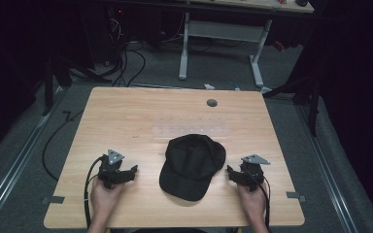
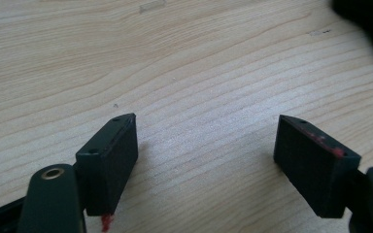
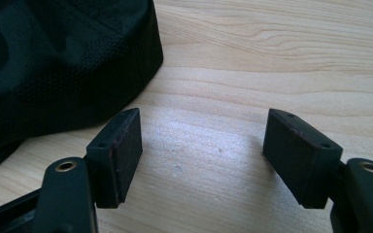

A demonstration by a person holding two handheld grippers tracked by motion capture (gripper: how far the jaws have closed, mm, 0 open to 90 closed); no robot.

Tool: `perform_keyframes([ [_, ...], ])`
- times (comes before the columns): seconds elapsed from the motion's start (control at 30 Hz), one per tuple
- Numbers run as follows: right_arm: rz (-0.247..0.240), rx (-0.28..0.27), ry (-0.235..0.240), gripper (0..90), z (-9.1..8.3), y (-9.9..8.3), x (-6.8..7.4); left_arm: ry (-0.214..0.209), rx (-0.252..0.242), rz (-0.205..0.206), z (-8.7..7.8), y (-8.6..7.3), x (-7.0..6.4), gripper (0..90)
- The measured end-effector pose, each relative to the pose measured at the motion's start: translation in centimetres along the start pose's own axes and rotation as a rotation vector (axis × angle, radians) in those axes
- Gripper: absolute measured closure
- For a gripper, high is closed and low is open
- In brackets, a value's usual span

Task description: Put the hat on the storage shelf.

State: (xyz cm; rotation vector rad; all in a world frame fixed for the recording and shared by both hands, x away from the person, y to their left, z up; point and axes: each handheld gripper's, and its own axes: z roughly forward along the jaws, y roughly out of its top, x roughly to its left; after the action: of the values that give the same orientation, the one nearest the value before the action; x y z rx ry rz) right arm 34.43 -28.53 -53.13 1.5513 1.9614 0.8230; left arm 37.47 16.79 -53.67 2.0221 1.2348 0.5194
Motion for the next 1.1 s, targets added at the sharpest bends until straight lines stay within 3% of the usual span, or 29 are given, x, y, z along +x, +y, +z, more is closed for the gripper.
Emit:
perform_keyframes([
  [0.6, 0.001, 0.002, 0.003, 31.1, 0.0, 0.0, 0.0, -0.003, 0.000, -0.005, 0.0, 0.0, 0.1, 24.4],
  [0.8, 0.040, 0.004, 0.047, 32.4, -0.5, 0.0, -0.5, -0.008, -0.002, -0.009, 0.0, 0.0, 0.2, 24.3],
  [0.97, 0.059, -0.049, 0.096, 35.0, -2.0, 0.1, -0.5, -0.010, -0.001, -0.010, -0.1, 0.0, 0.2, 24.3],
  [1.1, 0.046, -0.065, 0.118, 36.4, -3.0, 0.4, -0.2, -0.008, -0.001, -0.008, 0.0, 0.0, 0.1, 24.3],
])
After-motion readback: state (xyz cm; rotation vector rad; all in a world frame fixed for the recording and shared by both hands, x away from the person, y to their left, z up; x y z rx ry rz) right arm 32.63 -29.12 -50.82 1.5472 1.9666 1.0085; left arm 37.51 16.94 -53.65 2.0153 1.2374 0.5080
